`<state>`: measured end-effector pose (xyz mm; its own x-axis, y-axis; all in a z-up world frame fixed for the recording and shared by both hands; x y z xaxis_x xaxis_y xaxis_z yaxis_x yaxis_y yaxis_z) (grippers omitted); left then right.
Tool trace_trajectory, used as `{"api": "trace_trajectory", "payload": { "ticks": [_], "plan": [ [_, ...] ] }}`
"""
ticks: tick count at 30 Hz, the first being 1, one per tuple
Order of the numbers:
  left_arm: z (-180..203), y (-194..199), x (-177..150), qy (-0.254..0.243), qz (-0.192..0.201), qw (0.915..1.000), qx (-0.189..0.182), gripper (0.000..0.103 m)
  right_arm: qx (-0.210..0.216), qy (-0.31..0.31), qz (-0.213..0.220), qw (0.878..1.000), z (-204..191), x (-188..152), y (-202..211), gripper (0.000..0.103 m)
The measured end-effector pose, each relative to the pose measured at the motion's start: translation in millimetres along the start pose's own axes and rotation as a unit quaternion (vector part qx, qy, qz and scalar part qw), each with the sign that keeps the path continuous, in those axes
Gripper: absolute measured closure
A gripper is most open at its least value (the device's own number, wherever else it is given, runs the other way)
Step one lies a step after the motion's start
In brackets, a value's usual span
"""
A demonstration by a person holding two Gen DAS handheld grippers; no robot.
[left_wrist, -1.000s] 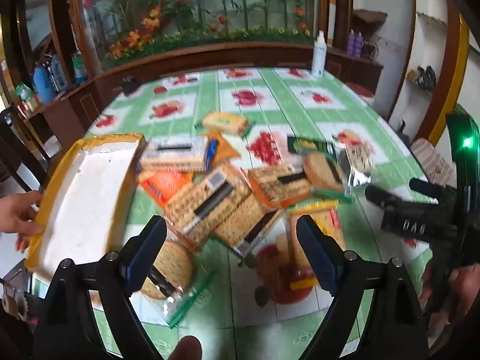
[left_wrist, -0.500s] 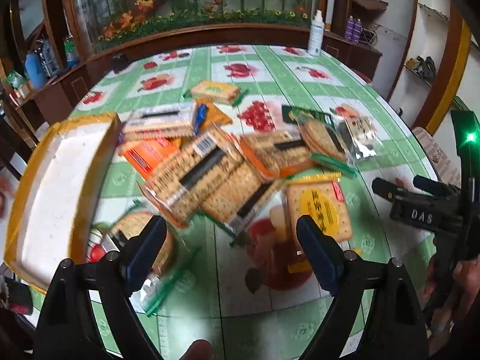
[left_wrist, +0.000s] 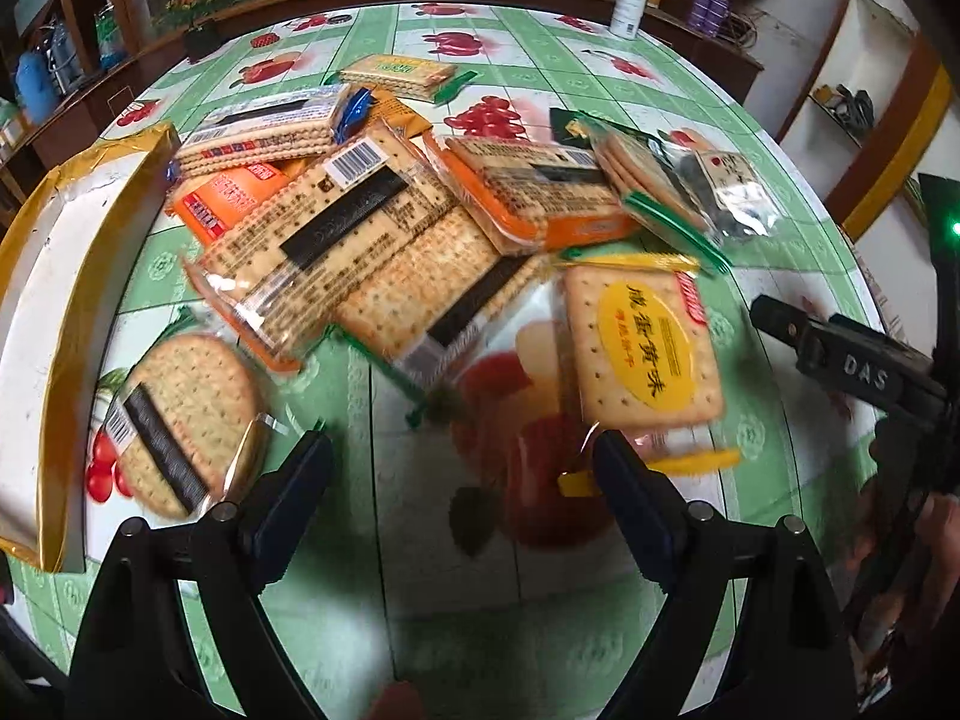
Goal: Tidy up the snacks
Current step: 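Move both tools over the pile of snack packs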
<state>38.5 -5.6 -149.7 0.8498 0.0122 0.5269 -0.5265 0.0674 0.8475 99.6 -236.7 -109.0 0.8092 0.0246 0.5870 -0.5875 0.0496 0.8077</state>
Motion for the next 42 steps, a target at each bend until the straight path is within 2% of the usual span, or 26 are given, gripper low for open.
{"api": "trace_trajectory", "payload": {
  "ticks": [9, 15, 34, 37, 42],
  "plan": [
    [4.4, 3.8, 6.0, -0.002, 0.01, 0.9999, 0.008, 0.014, 0.0, 0.0, -0.001, 1.0, -2.1, 3.7, -6.6, 0.0],
    [3.2, 36.0, 12.1, 0.003, 0.055, 0.9985, 0.003, 0.014, 0.012, -0.013, 0.015, 1.0, -0.7, 3.9, 8.8, 0.0],
    [-7.8, 57.9, 13.4, 0.005, 0.07, 0.9975, 0.015, 0.014, 0.018, 0.006, 0.037, 0.999, -22.7, 3.9, 41.2, 0.0],
    [-20.3, 57.8, 13.0, -0.003, 0.055, 0.9981, 0.029, 0.014, 0.022, 0.013, 0.035, 0.999, -29.3, 4.1, 44.1, 0.0],
    [-66.8, 64.6, 15.6, 0.013, 0.039, 0.9977, 0.054, 0.014, 0.034, 0.007, 0.023, 0.999, -31.9, 7.3, 48.2, 0.0]
  ]
}}
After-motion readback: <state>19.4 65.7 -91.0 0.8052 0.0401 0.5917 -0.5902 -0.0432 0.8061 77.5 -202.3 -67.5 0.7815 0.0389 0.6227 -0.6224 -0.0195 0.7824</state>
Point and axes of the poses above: each gripper's, at about its wrist camera, not at the fingertips, and y roughly against the way its jaws point, z to its right, x to its top, the point moved 7 cm from there along -y, roughly the way its jaws point, and after that the axes turned 4 degrees about z, right-handed, at the moved point
